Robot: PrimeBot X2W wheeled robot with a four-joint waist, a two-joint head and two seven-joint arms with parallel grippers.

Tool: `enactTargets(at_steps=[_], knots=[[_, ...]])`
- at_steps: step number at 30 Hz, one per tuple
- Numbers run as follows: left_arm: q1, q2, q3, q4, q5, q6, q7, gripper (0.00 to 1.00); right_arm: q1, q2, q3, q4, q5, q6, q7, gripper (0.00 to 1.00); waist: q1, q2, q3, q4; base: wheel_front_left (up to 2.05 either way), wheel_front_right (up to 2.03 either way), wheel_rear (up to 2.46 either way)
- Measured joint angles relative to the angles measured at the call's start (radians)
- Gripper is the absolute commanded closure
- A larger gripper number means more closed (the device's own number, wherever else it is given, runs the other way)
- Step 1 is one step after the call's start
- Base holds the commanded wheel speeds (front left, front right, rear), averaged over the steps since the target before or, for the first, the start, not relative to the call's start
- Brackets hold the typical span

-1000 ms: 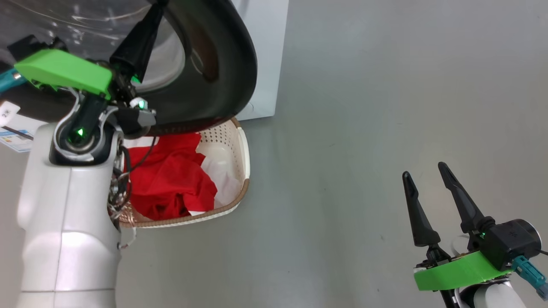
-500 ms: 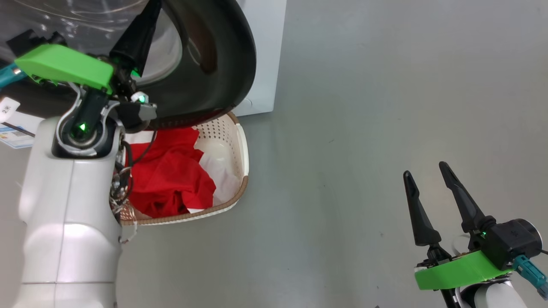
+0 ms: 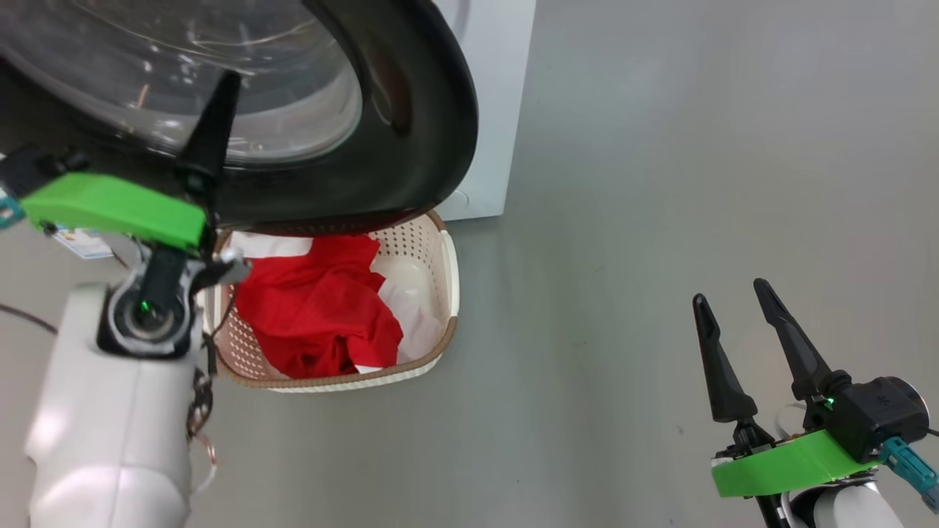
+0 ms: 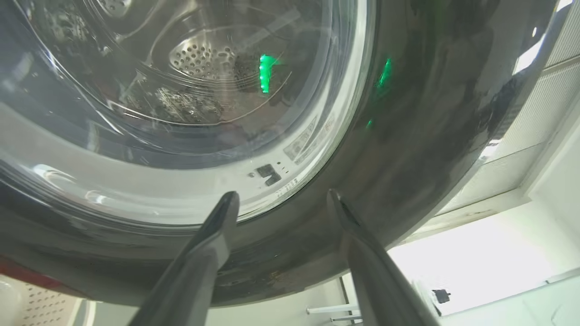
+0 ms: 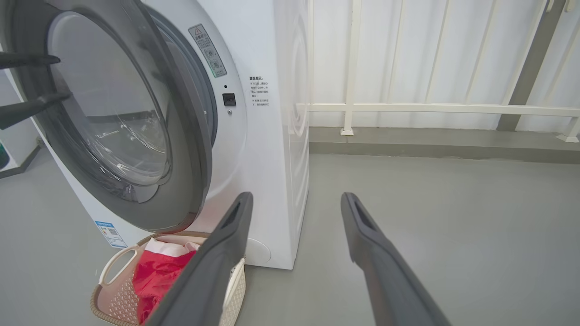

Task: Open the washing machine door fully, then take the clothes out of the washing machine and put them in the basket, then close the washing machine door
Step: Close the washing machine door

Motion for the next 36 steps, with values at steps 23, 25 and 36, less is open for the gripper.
enactTargets(at_steps=[23,25,36], knots=[[0.447,0.145,-0.208,-0.347,0.521,-0.009,-0.422,0.0,0.049,-0.001,-0.007,0.011,0.002,0.0,0.0,0.0,0.0,0.0,-0.159,0.068,0.0,0.0,0.0],[0.471,0.144,-0.172,-0.371,0.579,-0.005,-0.422,0.0,0.05,0.0,-0.006,0.01,0.002,0.0,0.0,0.0,0.0,0.0,-0.171,0.072,0.0,0.0,0.0],[0.672,0.112,-0.071,-0.521,0.941,0.044,-0.427,0.0,0.09,0.0,-0.027,-0.006,-0.007,0.0,0.0,0.0,0.0,0.0,-0.221,0.067,0.0,0.0,0.0]])
